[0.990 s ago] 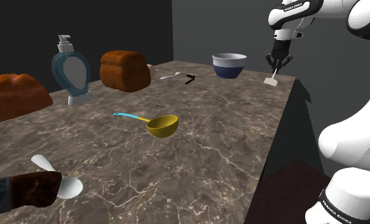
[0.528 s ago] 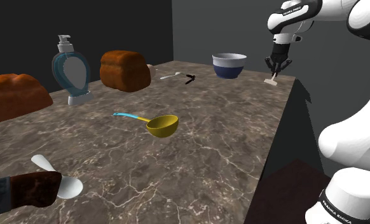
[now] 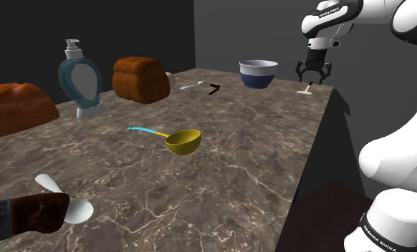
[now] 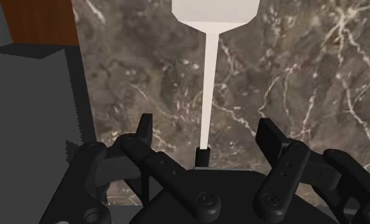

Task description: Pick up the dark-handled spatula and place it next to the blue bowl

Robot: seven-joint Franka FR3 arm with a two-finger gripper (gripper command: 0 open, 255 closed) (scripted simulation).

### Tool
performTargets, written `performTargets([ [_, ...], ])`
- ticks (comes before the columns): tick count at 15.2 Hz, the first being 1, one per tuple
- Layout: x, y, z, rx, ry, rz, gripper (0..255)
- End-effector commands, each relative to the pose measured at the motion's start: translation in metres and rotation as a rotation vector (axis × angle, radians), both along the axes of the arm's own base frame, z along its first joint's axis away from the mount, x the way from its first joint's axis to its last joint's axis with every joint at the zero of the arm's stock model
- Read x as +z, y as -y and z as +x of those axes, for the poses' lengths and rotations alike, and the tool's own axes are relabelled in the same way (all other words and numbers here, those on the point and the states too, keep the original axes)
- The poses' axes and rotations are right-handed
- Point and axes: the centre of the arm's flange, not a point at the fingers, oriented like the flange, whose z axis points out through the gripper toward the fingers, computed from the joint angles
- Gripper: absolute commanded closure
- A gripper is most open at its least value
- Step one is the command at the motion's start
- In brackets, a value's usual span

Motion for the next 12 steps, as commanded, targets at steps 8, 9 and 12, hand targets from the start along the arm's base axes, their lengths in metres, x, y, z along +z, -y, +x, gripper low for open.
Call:
performTargets([
  [8,0.050,-0.003,-0.001,0.000,0.000,0.000,0],
  [9,0.050,-0.003,-0.001,0.000,0.000,0.000,0],
  [12,0.050,-0.003,-0.001,0.000,0.000,0.000,0],
])
